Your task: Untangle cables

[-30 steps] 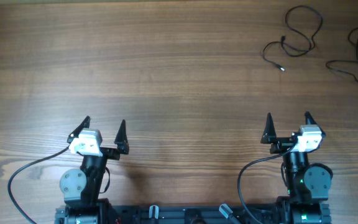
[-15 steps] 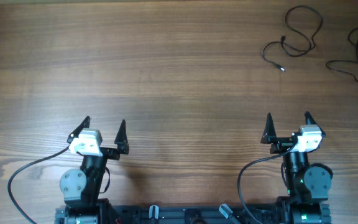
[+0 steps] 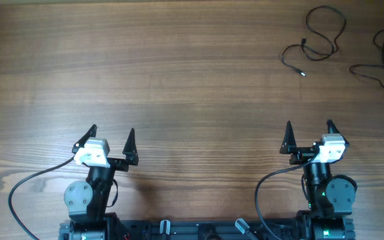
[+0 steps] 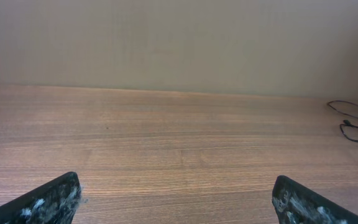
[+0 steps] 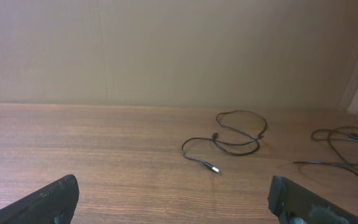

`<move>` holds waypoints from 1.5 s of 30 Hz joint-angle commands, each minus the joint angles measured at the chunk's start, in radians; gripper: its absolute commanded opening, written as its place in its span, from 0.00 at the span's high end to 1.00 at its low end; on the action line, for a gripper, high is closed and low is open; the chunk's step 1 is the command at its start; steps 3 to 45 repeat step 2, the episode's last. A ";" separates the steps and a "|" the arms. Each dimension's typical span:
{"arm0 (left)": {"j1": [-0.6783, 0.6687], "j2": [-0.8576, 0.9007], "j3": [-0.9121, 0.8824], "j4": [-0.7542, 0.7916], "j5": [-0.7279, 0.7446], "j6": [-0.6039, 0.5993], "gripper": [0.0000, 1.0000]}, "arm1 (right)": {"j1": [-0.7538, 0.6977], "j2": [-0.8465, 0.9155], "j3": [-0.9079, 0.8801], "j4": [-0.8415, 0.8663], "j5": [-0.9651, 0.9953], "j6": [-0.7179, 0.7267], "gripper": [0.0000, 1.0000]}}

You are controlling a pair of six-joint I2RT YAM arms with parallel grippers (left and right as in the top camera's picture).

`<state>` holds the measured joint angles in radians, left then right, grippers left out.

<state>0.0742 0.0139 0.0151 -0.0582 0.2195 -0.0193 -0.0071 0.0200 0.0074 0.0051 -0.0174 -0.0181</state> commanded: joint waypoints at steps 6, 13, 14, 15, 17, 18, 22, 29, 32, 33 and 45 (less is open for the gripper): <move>0.006 -0.004 -0.009 0.003 0.015 0.015 0.00 | 0.004 -0.015 -0.002 0.002 0.018 0.021 0.00; 0.006 -0.004 -0.009 0.003 0.015 0.015 0.00 | 0.004 -0.015 -0.002 0.002 0.018 0.021 0.00; 0.006 -0.004 -0.009 0.003 0.015 0.015 0.00 | 0.004 -0.015 -0.002 0.002 0.018 0.021 0.00; 0.006 -0.004 -0.009 0.003 0.015 0.015 0.00 | 0.004 -0.015 -0.002 0.002 0.018 0.021 0.00; 0.006 -0.004 -0.009 0.003 0.015 0.015 0.00 | 0.004 -0.015 -0.002 0.002 0.018 0.021 0.00; 0.006 -0.004 -0.009 0.003 0.015 0.015 0.00 | 0.004 -0.015 -0.002 0.002 0.018 0.021 0.00; 0.006 -0.004 -0.009 0.003 0.015 0.015 0.00 | 0.004 -0.015 -0.002 0.002 0.018 0.021 0.00; 0.006 -0.004 -0.009 0.003 0.015 0.015 0.00 | 0.004 -0.015 -0.002 0.002 0.018 0.021 0.00; 0.006 -0.004 -0.009 0.003 0.015 0.015 0.00 | 0.004 -0.015 -0.002 0.002 0.018 0.021 0.00; 0.006 -0.004 -0.009 0.003 0.015 0.015 0.00 | 0.004 -0.015 -0.002 0.002 0.018 0.021 0.00; 0.006 -0.004 -0.009 0.003 0.015 0.015 0.00 | 0.004 -0.015 -0.002 0.002 0.018 0.021 0.00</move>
